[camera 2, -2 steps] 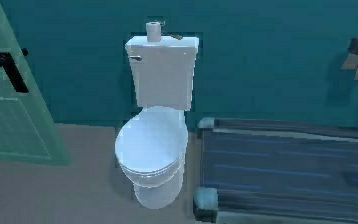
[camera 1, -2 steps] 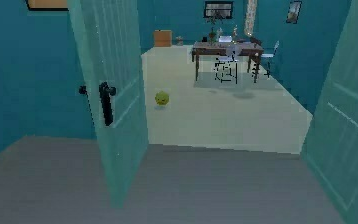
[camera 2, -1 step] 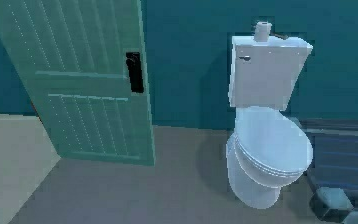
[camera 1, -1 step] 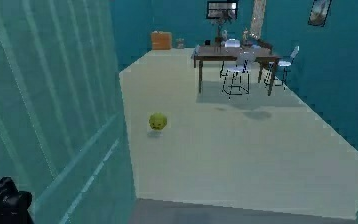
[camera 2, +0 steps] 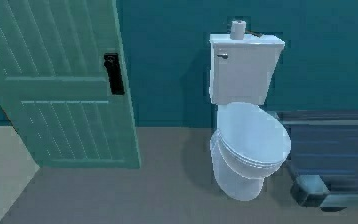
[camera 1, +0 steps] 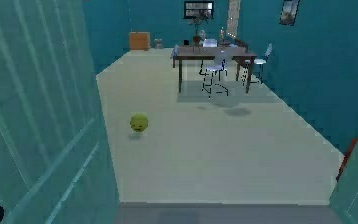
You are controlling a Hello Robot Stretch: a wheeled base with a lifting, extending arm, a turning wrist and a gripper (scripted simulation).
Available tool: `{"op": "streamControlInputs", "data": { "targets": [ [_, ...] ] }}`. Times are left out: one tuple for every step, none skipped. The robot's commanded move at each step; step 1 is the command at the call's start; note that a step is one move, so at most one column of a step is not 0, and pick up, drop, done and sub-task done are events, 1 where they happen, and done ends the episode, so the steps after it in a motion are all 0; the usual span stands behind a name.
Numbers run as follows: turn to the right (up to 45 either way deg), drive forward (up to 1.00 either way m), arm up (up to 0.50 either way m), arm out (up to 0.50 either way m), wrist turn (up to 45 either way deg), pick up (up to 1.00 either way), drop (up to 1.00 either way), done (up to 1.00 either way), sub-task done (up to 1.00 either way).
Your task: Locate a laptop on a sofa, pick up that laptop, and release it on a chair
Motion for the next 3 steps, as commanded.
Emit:
{"op": "streamControlInputs", "data": {
  "targets": [
    [0.0,1.0,0.0,0.0,0.0,0.0,0.0,0.0,0.0],
    [0.0,0.95,0.0,0.0,0.0,0.0,0.0,0.0,0.0],
    [45.0,0.0,0.0,0.0,0.0,0.0,0.0,0.0,0.0]
  ]
}}
